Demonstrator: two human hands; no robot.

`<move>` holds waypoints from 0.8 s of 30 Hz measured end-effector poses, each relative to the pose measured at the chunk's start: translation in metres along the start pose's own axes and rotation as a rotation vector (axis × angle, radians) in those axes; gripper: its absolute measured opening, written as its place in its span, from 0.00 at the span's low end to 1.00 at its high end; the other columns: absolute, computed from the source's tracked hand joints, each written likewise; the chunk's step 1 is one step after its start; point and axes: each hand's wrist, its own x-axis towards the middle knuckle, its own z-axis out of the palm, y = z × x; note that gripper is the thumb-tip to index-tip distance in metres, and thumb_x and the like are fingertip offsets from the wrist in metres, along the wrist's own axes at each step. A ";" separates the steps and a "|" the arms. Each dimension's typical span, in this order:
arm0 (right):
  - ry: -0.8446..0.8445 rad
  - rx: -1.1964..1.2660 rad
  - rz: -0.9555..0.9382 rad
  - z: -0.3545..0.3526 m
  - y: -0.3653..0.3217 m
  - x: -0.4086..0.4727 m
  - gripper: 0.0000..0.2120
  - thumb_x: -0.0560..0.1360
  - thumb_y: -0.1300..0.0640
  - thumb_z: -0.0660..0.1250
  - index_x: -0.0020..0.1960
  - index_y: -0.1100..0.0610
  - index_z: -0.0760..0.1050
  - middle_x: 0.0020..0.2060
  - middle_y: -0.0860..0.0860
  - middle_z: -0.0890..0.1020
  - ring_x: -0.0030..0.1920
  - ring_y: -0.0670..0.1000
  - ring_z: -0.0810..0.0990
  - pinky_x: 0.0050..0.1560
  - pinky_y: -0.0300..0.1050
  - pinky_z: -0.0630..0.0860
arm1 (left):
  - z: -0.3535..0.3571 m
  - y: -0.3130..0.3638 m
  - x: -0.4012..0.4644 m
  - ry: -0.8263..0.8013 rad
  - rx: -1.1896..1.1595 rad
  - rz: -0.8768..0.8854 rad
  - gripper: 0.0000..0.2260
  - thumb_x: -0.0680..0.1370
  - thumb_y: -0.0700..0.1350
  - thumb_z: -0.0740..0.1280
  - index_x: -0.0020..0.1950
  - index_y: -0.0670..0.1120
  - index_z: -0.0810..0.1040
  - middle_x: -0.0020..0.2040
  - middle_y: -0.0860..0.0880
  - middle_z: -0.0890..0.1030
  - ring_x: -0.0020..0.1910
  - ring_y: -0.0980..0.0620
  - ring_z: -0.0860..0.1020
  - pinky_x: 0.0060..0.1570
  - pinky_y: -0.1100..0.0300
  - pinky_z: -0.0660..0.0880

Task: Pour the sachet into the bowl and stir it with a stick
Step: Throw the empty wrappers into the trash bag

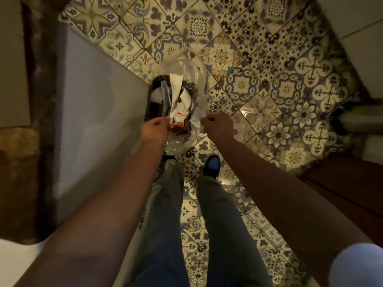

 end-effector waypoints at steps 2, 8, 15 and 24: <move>-0.006 0.014 0.017 0.015 0.008 0.014 0.14 0.78 0.52 0.67 0.44 0.61 0.87 0.38 0.57 0.87 0.43 0.55 0.85 0.49 0.48 0.80 | 0.008 -0.010 0.018 0.015 -0.018 -0.036 0.07 0.79 0.49 0.71 0.43 0.50 0.84 0.42 0.48 0.86 0.41 0.50 0.82 0.43 0.58 0.79; -0.063 0.006 0.089 0.054 0.022 0.051 0.14 0.78 0.51 0.67 0.43 0.59 0.86 0.38 0.54 0.87 0.40 0.51 0.85 0.45 0.45 0.80 | 0.030 -0.032 0.057 0.030 -0.037 -0.093 0.08 0.80 0.47 0.70 0.50 0.43 0.85 0.38 0.50 0.84 0.32 0.56 0.78 0.37 0.61 0.75; -0.105 -0.038 0.086 0.082 0.023 0.076 0.15 0.78 0.49 0.66 0.40 0.56 0.84 0.37 0.52 0.87 0.40 0.52 0.85 0.50 0.48 0.81 | 0.040 -0.046 0.085 0.033 -0.012 -0.133 0.10 0.80 0.49 0.69 0.52 0.42 0.85 0.37 0.51 0.83 0.32 0.55 0.77 0.33 0.61 0.73; -0.150 -0.021 0.099 0.085 0.017 0.082 0.15 0.76 0.47 0.66 0.47 0.56 0.86 0.40 0.54 0.87 0.44 0.54 0.86 0.53 0.53 0.81 | 0.043 -0.037 0.090 0.010 0.084 -0.078 0.09 0.80 0.52 0.70 0.49 0.47 0.83 0.43 0.48 0.84 0.37 0.53 0.80 0.39 0.60 0.77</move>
